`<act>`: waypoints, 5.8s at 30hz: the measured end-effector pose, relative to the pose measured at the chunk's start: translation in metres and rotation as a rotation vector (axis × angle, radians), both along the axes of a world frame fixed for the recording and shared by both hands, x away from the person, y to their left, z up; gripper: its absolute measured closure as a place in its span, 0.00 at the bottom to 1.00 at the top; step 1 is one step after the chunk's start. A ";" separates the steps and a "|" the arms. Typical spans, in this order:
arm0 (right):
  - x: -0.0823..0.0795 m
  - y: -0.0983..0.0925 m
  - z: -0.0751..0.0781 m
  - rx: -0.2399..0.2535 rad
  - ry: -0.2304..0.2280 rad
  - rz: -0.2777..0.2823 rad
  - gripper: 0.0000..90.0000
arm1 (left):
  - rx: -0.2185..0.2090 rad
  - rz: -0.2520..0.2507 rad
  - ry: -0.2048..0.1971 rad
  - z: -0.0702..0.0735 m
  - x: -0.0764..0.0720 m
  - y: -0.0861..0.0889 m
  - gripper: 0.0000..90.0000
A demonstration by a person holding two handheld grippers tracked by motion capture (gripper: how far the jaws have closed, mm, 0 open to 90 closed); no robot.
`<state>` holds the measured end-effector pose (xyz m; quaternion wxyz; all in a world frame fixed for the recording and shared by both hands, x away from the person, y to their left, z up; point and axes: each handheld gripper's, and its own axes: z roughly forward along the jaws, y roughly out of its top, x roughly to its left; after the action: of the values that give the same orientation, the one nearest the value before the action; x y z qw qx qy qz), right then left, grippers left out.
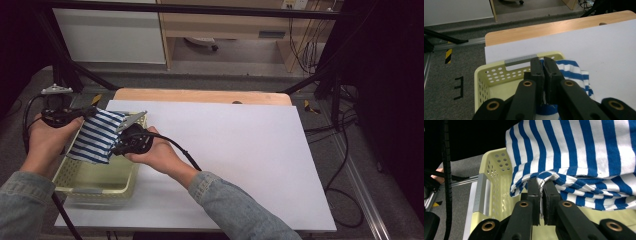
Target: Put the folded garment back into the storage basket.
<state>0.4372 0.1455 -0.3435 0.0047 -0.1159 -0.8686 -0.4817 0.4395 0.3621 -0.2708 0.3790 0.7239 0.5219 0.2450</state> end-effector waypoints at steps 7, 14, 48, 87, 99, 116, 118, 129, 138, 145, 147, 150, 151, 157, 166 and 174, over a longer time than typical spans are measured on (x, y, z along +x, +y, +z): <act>0.001 0.001 -0.002 -0.005 0.003 0.005 0.96 | 0.007 0.009 0.010 -0.005 0.000 0.004 0.96; 0.000 0.005 -0.007 -0.021 0.000 0.010 0.96 | 0.024 0.013 0.015 -0.010 0.000 0.006 0.96; 0.002 0.024 -0.022 -0.128 -0.007 0.003 0.96 | 0.070 0.059 0.081 -0.053 0.008 0.019 0.96; 0.000 -0.192 0.045 -0.025 -0.151 -0.528 0.05 | -0.059 -0.060 -0.191 -0.054 -0.082 -0.083 0.07; 0.005 -0.256 0.045 0.094 -0.111 -0.614 0.06 | -0.055 -0.133 -0.160 -0.097 -0.103 -0.103 0.07; -0.002 -0.342 0.043 0.148 -0.112 -0.683 0.04 | -0.164 -0.154 -0.151 -0.130 -0.122 -0.096 0.07; -0.005 -0.348 0.043 0.143 -0.115 -0.687 0.04 | -0.173 -0.148 -0.143 -0.132 -0.121 -0.094 0.07; -0.022 -0.384 0.042 0.159 -0.146 -0.737 0.03 | -0.174 -0.130 -0.148 -0.135 -0.121 -0.091 0.08; -0.042 -0.408 0.025 0.154 -0.164 -0.774 0.03 | -0.165 -0.137 -0.150 -0.136 -0.122 -0.096 0.08; -0.053 -0.425 0.014 0.160 -0.164 -0.808 0.04 | -0.176 -0.141 -0.143 -0.136 -0.122 -0.097 0.08; -0.055 -0.428 0.010 0.156 -0.160 -0.808 0.04 | -0.169 -0.143 -0.142 -0.136 -0.122 -0.098 0.08; -0.057 -0.432 0.005 0.155 -0.151 -0.819 0.03 | -0.168 -0.143 -0.146 -0.136 -0.122 -0.098 0.08; -0.058 -0.433 0.004 0.156 -0.149 -0.823 0.04 | -0.167 -0.143 -0.147 -0.136 -0.122 -0.098 0.08; -0.062 -0.435 -0.005 0.169 -0.153 -0.838 0.04 | -0.165 -0.141 -0.145 -0.137 -0.123 -0.098 0.08; -0.073 -0.435 -0.015 0.187 -0.182 -0.849 0.04 | -0.160 -0.133 -0.151 -0.137 -0.123 -0.097 0.07; -0.083 -0.435 -0.026 0.185 -0.167 -0.849 0.04 | -0.162 -0.132 -0.151 -0.137 -0.123 -0.096 0.07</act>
<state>0.3546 -0.2897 -0.3699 -0.2533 -0.4223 -0.6946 -0.5245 0.3166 0.2657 -0.4074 0.4897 0.7031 0.4611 0.2305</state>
